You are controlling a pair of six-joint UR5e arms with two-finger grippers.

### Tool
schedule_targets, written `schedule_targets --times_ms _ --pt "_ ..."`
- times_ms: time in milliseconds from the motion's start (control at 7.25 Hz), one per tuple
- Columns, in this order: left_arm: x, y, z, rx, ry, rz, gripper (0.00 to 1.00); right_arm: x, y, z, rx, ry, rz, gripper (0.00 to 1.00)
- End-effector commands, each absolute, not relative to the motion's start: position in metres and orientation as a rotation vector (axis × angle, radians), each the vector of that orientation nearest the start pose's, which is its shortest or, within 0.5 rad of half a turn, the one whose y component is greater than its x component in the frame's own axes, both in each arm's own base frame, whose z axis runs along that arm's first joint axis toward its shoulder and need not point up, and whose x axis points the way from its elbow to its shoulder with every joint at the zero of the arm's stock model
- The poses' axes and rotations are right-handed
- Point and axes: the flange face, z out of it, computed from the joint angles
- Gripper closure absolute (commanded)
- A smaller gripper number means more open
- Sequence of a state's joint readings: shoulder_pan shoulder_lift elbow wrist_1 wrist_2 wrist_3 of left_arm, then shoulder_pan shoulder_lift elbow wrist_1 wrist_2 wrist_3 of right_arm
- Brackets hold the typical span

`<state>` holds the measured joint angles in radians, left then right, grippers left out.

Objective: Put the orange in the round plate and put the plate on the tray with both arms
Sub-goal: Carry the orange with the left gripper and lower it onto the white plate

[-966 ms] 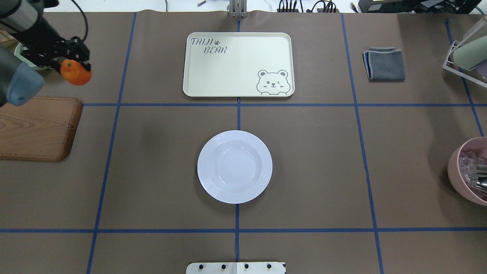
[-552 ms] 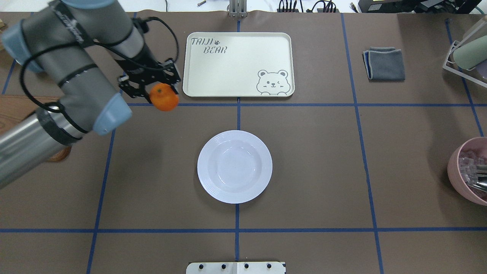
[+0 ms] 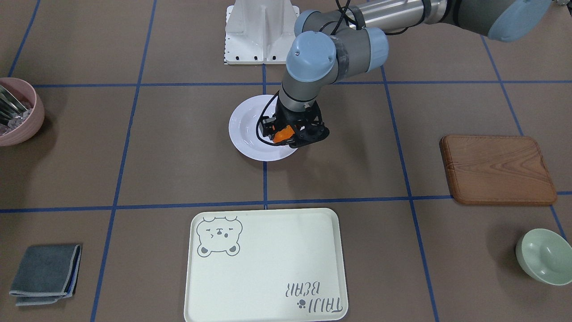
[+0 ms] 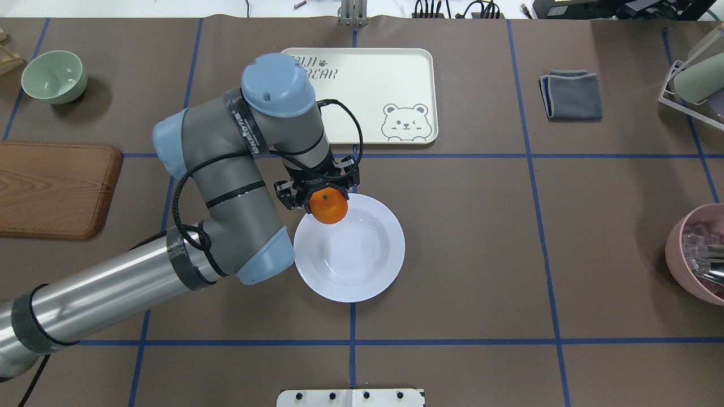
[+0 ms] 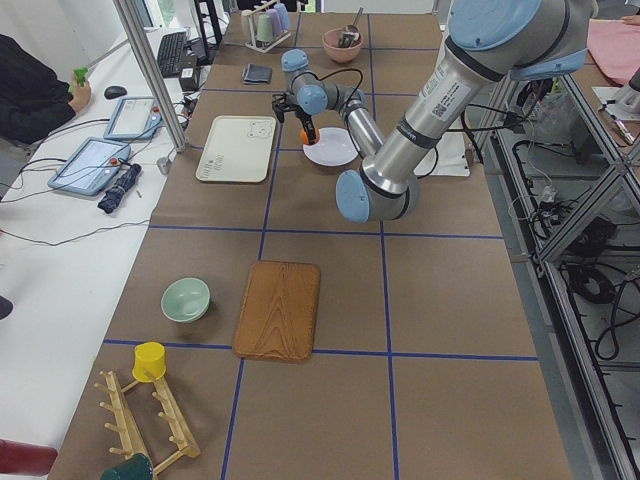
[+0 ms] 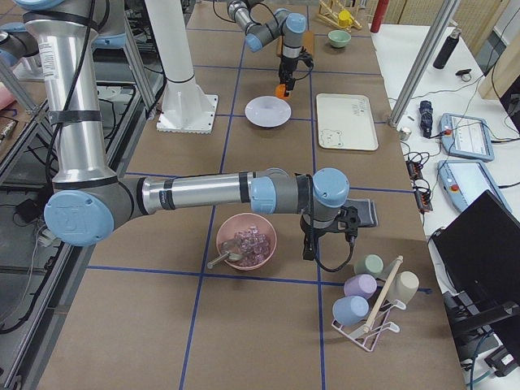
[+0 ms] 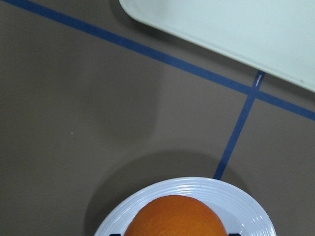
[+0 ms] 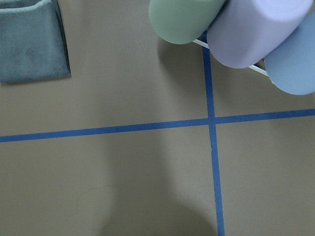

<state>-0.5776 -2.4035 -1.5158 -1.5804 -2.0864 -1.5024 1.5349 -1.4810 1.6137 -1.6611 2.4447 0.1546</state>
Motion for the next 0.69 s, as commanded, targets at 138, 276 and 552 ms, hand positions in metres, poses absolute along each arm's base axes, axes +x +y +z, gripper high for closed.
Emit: schedule_targets --times_ms 138,276,552 --pt "0.6157 -0.4327 0.1730 -0.205 0.861 -0.245 1.00 0.0369 -0.5325 0.5910 -0.041 -0.881 0.090 0.00" --pt "0.6157 -0.4326 0.1751 -0.206 0.859 -0.245 0.30 0.0369 -0.5325 0.5910 -0.041 -0.881 0.090 0.00" --pt "0.6106 -0.4296 0.1790 -0.157 0.893 -0.234 0.02 0.0367 -0.5337 0.5856 -0.033 -0.884 0.086 0.00"
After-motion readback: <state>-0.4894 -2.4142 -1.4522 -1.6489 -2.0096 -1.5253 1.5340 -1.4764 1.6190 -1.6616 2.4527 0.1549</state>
